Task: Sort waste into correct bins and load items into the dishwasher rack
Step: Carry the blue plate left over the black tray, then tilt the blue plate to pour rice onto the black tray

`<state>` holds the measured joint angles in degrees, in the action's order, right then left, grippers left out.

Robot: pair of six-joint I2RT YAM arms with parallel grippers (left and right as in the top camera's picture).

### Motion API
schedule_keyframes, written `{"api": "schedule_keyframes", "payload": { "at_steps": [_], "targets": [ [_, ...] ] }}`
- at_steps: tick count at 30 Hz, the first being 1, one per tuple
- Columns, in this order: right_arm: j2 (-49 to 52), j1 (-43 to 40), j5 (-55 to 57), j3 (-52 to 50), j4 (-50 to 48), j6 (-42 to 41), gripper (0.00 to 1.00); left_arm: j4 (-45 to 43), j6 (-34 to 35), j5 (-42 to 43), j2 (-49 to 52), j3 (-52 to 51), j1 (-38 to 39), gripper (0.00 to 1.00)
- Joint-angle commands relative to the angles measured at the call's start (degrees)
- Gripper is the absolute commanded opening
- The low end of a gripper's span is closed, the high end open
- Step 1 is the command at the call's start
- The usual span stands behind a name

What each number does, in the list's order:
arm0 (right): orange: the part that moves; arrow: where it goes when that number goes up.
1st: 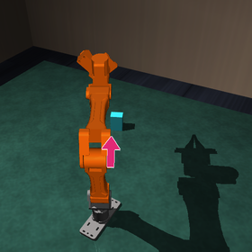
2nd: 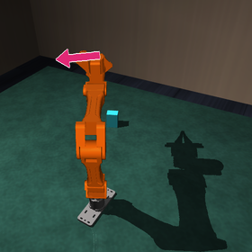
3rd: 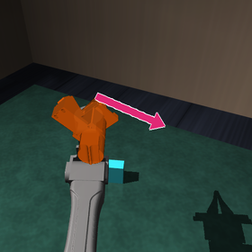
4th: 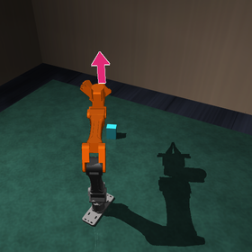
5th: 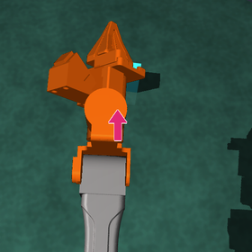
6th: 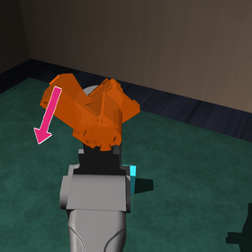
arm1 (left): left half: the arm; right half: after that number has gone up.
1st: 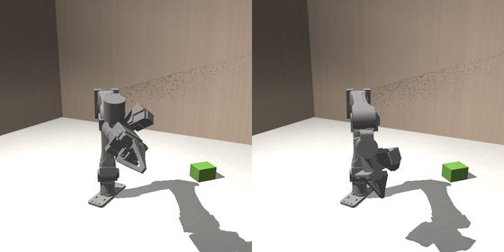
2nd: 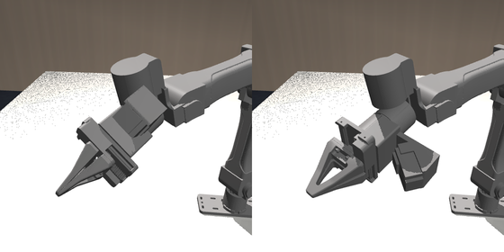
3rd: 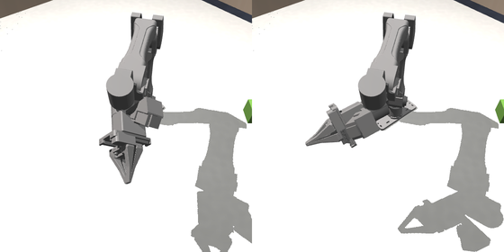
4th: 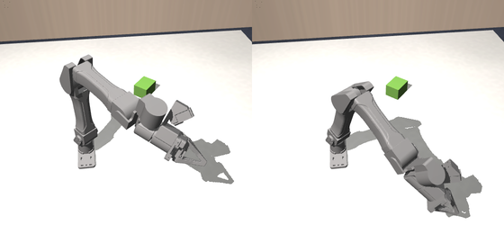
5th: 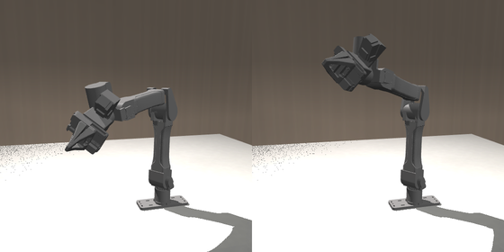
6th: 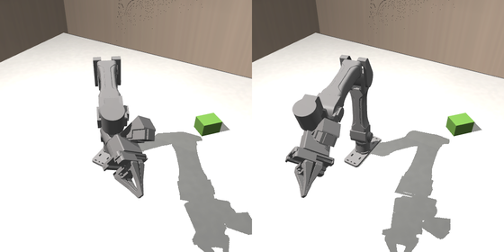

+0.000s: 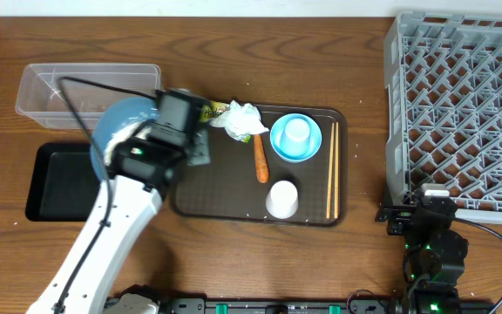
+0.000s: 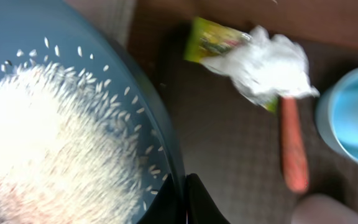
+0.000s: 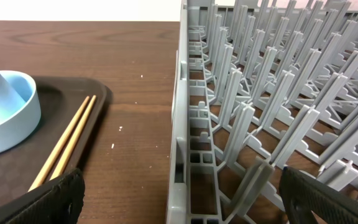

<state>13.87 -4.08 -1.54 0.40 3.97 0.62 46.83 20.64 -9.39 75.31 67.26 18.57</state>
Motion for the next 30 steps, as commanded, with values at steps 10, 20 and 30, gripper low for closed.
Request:
{"api": "schedule_keyframes", "payload": {
  "at_steps": [10,20,30],
  "targets": [
    [-0.07,-0.39,-0.22,-0.09,0.15,-0.57,0.99,-6.05,-4.31,15.74,0.17,1.2,-22.12,0.06],
    [-0.07,-0.39,-0.22,-0.09,0.17,-0.59,0.99,-8.79,-4.26,34.01,3.78,1.2,-35.43,0.06],
    [-0.07,-0.39,-0.22,-0.09,0.15,-0.59,0.99,-8.76,-4.09,49.09,6.84,1.2,-44.24,0.06]
  ]
}}
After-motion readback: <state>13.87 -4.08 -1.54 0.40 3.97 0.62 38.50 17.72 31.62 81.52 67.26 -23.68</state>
